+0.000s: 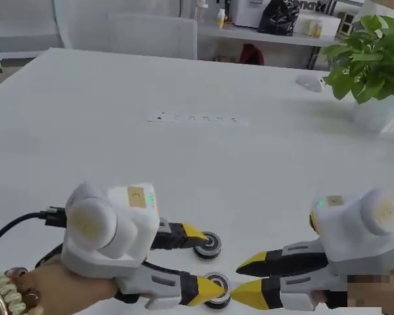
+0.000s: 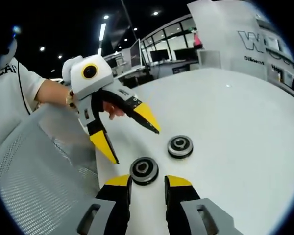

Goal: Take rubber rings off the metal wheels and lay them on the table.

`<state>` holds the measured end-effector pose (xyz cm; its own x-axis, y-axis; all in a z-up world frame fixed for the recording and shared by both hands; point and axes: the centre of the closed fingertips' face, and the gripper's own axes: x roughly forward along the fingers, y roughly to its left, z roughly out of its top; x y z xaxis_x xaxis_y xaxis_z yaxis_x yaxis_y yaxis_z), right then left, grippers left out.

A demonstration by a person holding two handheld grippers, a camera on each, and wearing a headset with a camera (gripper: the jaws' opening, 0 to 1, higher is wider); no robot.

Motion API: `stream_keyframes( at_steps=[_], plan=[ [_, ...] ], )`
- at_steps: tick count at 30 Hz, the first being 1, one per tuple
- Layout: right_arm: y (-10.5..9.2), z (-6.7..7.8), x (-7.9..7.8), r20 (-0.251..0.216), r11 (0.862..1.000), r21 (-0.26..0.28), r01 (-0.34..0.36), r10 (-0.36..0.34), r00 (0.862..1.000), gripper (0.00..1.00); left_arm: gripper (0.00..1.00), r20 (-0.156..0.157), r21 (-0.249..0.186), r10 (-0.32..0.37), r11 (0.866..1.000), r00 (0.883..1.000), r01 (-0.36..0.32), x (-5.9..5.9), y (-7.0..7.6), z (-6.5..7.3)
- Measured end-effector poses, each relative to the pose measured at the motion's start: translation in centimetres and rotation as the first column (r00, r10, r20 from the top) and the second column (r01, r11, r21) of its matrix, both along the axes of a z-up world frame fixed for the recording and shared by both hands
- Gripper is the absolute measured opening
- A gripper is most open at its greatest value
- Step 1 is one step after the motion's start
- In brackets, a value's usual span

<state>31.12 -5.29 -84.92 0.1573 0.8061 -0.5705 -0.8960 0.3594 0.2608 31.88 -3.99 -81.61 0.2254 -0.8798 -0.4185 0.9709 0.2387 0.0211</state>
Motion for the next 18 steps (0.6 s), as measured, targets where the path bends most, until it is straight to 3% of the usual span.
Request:
stream_keyframes(
  at_steps=[3, 13, 18],
  plan=[
    [-0.4, -0.9, -0.4, -0.003, 0.998, -0.057, -0.025, 0.025, 1.0, 0.23, 0.41, -0.045, -0.008, 0.029, 1.0, 0.999, -0.029, 0.0, -0.4, -0.6],
    [-0.1, -1.2, -0.6, 0.007, 0.997, -0.063, -0.038, 0.038, 0.999, 0.21, 0.34, -0.061, 0.043, 0.044, 0.998, 0.997, -0.042, -0.3, -0.5, -2.6],
    [0.1, -1.3, -0.6, 0.013, 0.997, -0.066, -0.045, 0.046, 0.999, 0.2, 0.27, -0.075, 0.044, 0.055, 0.998, 0.996, -0.052, -0.2, -0.3, -2.9]
  ],
)
